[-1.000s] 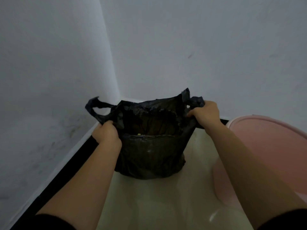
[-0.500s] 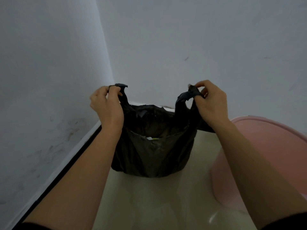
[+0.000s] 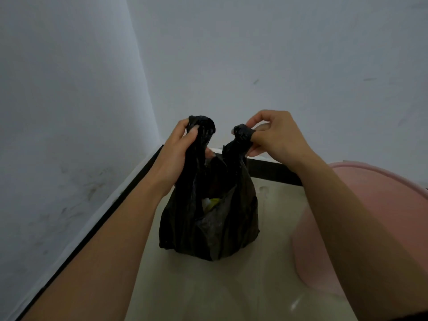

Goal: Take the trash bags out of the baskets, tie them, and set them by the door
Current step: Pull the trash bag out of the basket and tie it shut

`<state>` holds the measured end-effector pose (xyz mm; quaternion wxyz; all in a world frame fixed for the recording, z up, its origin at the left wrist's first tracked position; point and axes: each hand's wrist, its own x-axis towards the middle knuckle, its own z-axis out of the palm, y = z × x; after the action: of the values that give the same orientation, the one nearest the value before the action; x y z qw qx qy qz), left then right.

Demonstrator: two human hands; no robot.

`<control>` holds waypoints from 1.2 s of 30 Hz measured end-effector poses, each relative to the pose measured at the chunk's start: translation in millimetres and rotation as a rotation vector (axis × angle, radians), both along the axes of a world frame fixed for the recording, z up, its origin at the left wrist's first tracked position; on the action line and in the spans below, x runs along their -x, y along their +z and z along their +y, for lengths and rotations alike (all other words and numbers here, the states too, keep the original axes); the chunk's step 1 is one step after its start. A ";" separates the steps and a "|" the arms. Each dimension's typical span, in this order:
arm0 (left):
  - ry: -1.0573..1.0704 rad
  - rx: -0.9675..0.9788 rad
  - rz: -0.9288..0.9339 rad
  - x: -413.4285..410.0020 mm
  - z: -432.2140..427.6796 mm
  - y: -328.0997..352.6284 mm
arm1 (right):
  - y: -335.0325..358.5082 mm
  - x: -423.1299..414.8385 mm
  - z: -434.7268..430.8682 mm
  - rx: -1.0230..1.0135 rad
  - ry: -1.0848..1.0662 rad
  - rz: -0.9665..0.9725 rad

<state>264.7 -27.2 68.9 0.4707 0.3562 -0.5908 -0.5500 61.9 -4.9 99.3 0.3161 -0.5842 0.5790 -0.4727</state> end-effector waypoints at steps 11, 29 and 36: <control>0.086 0.173 -0.768 21.4 11.7 -21.8 | 16.0 -21.7 10.9 0.034 0.367 0.079; 0.003 0.019 -0.442 26.4 6.6 -24.0 | -40.3 -17.6 -13.2 -0.211 0.053 -0.009; -0.133 -0.341 -0.190 13.9 -0.6 -22.7 | -34.8 -2.1 -11.8 0.011 0.185 -0.185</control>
<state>250.9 -27.8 46.2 0.3085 0.4412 -0.5531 -0.6359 64.0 -16.6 64.6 0.4074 -0.5908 0.4884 -0.4964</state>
